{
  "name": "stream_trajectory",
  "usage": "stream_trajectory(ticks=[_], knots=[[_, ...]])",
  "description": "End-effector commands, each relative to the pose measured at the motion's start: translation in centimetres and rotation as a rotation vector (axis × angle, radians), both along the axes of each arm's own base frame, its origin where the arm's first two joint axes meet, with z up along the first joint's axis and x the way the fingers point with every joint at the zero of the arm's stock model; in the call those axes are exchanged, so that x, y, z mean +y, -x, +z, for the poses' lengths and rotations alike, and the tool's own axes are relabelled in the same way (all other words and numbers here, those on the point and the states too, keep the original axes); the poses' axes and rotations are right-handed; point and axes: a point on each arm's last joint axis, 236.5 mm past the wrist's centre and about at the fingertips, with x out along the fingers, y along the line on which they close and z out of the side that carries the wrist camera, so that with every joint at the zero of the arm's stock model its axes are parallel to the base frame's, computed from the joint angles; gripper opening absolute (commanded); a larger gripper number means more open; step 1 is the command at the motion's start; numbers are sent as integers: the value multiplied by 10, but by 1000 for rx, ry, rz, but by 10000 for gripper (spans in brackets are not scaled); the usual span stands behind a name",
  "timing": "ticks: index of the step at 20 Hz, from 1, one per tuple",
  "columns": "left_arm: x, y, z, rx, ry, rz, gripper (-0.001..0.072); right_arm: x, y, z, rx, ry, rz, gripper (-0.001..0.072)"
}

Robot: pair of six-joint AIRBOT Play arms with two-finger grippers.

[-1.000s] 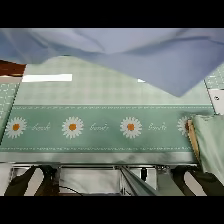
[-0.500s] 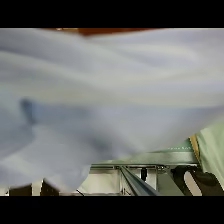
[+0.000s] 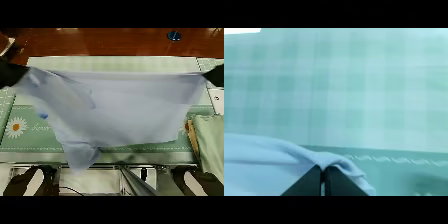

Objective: Fold the shirts.

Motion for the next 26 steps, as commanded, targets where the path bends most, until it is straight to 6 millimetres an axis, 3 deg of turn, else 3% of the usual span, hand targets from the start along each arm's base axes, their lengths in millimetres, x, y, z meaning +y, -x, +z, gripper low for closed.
stream_trajectory(ticks=[1,4,7,8,9,10,11,14,17,19,20,22,26], knots=[[-18,-64,-83,91,1,34,26,7,-83,-67,36,-163,-41,16],[-26,-113,-115,143,28,53,27,10,-141,-104,84,-267,-73,17],[-38,-141,-132,194,94,32,27,18,-179,-126,138,-356,-74,22],[-41,-145,-135,214,122,35,34,19,-188,-132,160,-388,-89,178],[-43,-146,-138,241,142,32,176,19,-194,-135,178,-410,-110,406],[-47,-140,-140,266,149,-3,514,16,-195,-134,185,-414,-111,415],[-45,-129,-143,299,122,-55,508,7,-193,-129,189,-410,-111,415],[2,-72,-167,531,15,-148,507,-39,-158,-115,259,-360,-103,415],[48,-7,-188,713,29,-119,507,-116,-85,-127,385,-75,-165,406],[57,30,-211,764,76,-32,507,-142,-39,-142,378,-20,-297,406],[55,51,-227,794,102,8,507,-141,-20,-153,353,-56,-354,407],[47,84,-254,848,167,69,507,-116,21,-181,324,-189,-420,407],[21,104,-278,890,337,142,506,-56,68,-214,338,-410,-422,407]])
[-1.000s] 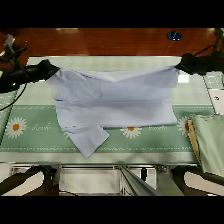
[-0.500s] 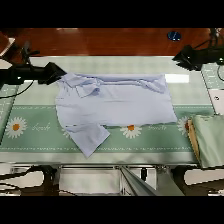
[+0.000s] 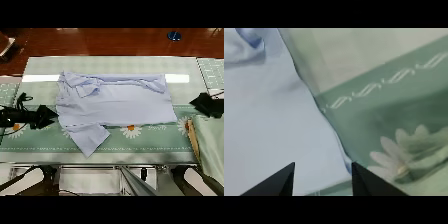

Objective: Fold the shirts.

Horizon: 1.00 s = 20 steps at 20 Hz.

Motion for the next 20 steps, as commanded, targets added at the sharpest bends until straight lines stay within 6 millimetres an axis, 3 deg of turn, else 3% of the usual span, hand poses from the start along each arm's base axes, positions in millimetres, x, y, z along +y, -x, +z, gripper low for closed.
stream_trajectory(ticks=[1,6,7,8,9,12,16,20], knots=[[-18,20,-22,40,67,102,506,43,37,-28,-29,-151,-53,407],[-46,3,-32,-24,32,66,496,54,46,-37,-4,-189,-44,407],[-56,5,-36,-14,31,33,433,53,45,-37,-7,-186,-47,407],[-64,10,-39,-2,34,-4,153,47,43,-38,-14,-167,-63,407],[-68,11,-40,-11,35,-39,31,36,42,-39,-17,-152,-105,407],[-67,5,-30,-38,47,-62,26,11,50,-44,8,-162,-211,407],[-65,-6,-23,-64,48,-51,27,35,61,-75,145,-269,-142,407],[-66,-5,-23,-62,52,-55,26,38,32,-87,114,-364,-168,407]])
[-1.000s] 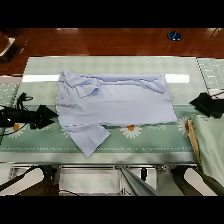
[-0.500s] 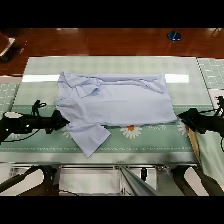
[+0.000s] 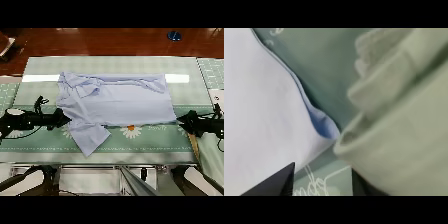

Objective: Fold the shirts.

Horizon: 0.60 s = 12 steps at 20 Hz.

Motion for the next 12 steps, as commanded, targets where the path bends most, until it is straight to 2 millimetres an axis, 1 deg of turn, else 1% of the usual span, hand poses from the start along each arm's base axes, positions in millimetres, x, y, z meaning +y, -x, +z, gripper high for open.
stream_trajectory(ticks=[1,4,6,7,8,9,10,11,12], knots=[[-1,-1,2,-4,7,-1,26,6,-21,-11,-1,-71,6,407],[-1,-1,2,-4,8,-1,26,19,-44,-20,17,-75,91,407],[-1,-2,2,-4,8,0,26,35,-58,-26,45,-92,142,406],[0,-3,2,-8,5,2,27,46,-63,-27,57,-106,178,368],[-1,-6,5,-14,9,7,26,56,-69,-23,55,-116,226,252],[-2,-12,10,-29,22,17,27,65,-77,-13,27,-115,288,39],[-3,-24,22,-70,38,25,27,71,-88,1,-18,-102,345,17],[-3,-42,42,-134,58,37,26,75,-100,22,-59,-99,389,17],[-3,-63,69,-210,82,58,27,78,-116,50,-121,-81,435,16]])
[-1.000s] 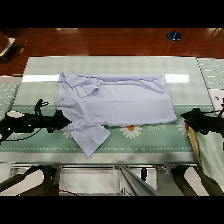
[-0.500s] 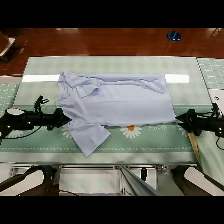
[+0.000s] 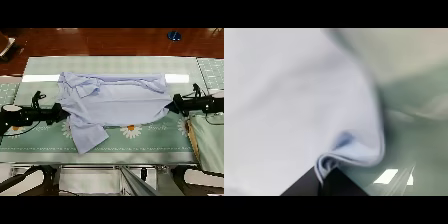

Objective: Fold the shirts.

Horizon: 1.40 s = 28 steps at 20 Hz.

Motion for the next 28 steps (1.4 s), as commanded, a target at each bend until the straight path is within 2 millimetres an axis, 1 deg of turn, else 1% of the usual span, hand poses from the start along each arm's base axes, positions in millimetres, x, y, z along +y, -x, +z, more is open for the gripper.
stream_trajectory(ticks=[1,2,3,4,5,6,7,8,9,10,11,12,13,14,16,18,20,21,22,23,24,25,26,28], knots=[[-2,-60,83,-241,78,52,26,21,-43,78,-175,6,161,16],[0,-84,131,-368,101,70,26,19,-63,122,-282,42,176,16],[1,-104,190,-519,119,81,27,14,-80,170,-399,87,174,16],[4,-115,248,-663,117,85,26,10,-92,222,-522,134,166,16],[8,-121,309,-810,87,91,26,5,-99,282,-666,197,153,16],[12,-119,367,-950,44,98,26,0,-100,336,-791,256,127,16],[16,-112,415,-1058,1,110,26,-7,-94,390,-907,326,89,16],[23,-101,457,-1123,-36,145,26,-9,-80,437,-1004,397,66,16],[30,-89,488,-1175,-96,167,26,-13,-63,471,-1069,471,45,16],[38,-74,515,-1232,-186,182,26,-16,-41,500,-1118,541,19,16],[45,-59,536,-1273,-266,201,26,-18,-20,520,-1150,598,-3,16],[50,-41,553,-1313,-349,218,26,-19,3,533,-1166,653,-19,16],[57,-20,568,-1353,-449,238,26,-18,28,542,-1176,695,-29,17],[64,2,581,-1384,-545,270,26,-15,52,549,-1185,729,-31,16],[77,45,591,-1398,-722,332,26,-11,94,557,-1196,795,-37,16],[84,83,588,-1372,-877,358,26,-12,127,560,-1190,847,-66,16],[89,114,578,-1322,-1000,362,26,-12,154,560,-1185,882,-85,16],[92,126,572,-1293,-1046,362,26,-11,163,558,-1179,889,-92,16],[93,134,567,-1275,-1069,364,26,-11,169,554,-1170,892,-92,16],[92,137,561,-1261,-1054,370,26,-10,173,547,-1149,887,-82,16],[92,137,550,-1237,-1043,361,26,-10,174,538,-1124,884,-71,16],[93,132,535,-1196,-1032,342,26,-10,172,526,-1093,870,-58,16],[96,123,517,-1146,-1017,324,26,-10,167,512,-1057,853,-43,16],[101,97,472,-1036,-927,297,26,-8,147,478,-971,791,2,16]])
